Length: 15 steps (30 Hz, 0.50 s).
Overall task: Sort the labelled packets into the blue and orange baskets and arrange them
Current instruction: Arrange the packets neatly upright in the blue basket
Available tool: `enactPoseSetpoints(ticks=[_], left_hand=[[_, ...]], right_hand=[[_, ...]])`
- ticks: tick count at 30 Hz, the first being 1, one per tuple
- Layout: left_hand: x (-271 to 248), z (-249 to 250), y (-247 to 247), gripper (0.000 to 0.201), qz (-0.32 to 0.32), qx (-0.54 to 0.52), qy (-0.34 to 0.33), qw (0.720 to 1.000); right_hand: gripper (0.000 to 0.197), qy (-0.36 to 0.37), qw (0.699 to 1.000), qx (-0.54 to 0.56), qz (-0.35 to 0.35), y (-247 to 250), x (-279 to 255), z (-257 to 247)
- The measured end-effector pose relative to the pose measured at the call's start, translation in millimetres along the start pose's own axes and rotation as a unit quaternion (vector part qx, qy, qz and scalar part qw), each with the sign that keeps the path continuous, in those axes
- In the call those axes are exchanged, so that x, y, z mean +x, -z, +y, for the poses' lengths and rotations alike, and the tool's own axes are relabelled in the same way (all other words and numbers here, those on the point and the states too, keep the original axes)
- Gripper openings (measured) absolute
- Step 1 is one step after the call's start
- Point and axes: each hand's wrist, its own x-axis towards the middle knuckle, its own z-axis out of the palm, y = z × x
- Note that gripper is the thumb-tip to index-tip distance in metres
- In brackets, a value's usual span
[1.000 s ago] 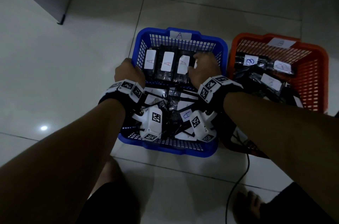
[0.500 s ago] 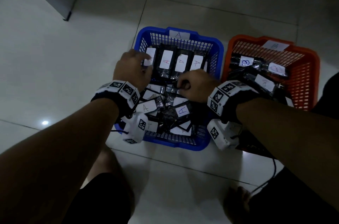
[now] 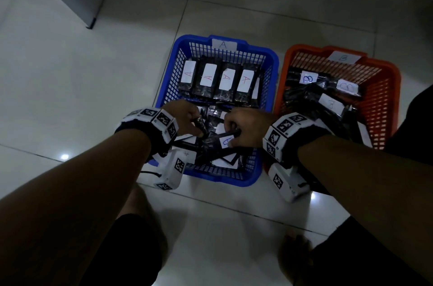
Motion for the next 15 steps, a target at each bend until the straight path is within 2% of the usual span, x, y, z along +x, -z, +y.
enactPoseSetpoints(ticks=[2, 5, 7, 9, 11, 15], left_hand=[[1.3, 0.7, 4.7, 0.029, 0.023, -0.033, -0.007, 0.999], [5.2, 1.4, 14.9, 0.021, 0.092, -0.094, -0.023, 0.991], [11.5, 2.5, 19.8, 0.020, 0.129, -0.129, -0.012, 0.983], [19.9, 3.6, 19.2, 0.018, 0.139, -0.140, -0.009, 0.980], [24.0, 7.4, 14.8, 0.020, 0.138, -0.152, -0.004, 0.979], [24.8, 13.4, 8.5, 0.051, 0.155, -0.077, -0.028, 0.984]], right_hand=[[0.025, -0.015, 0.995, 0.095, 0.030, 2.9, -0.1, 1.0], [0.016, -0.034, 0.979, 0.160, 0.119, 15.4, 1.2, 5.8], [0.015, -0.058, 0.969, 0.163, 0.176, 25.2, 2.4, 9.7], [0.023, -0.086, 0.968, 0.111, 0.207, 32.4, 4.4, 13.1], [0.030, -0.094, 0.974, 0.071, 0.191, 35.2, 7.5, 14.1], [0.042, -0.095, 0.985, 0.048, 0.135, 29.8, 15.1, 13.9]])
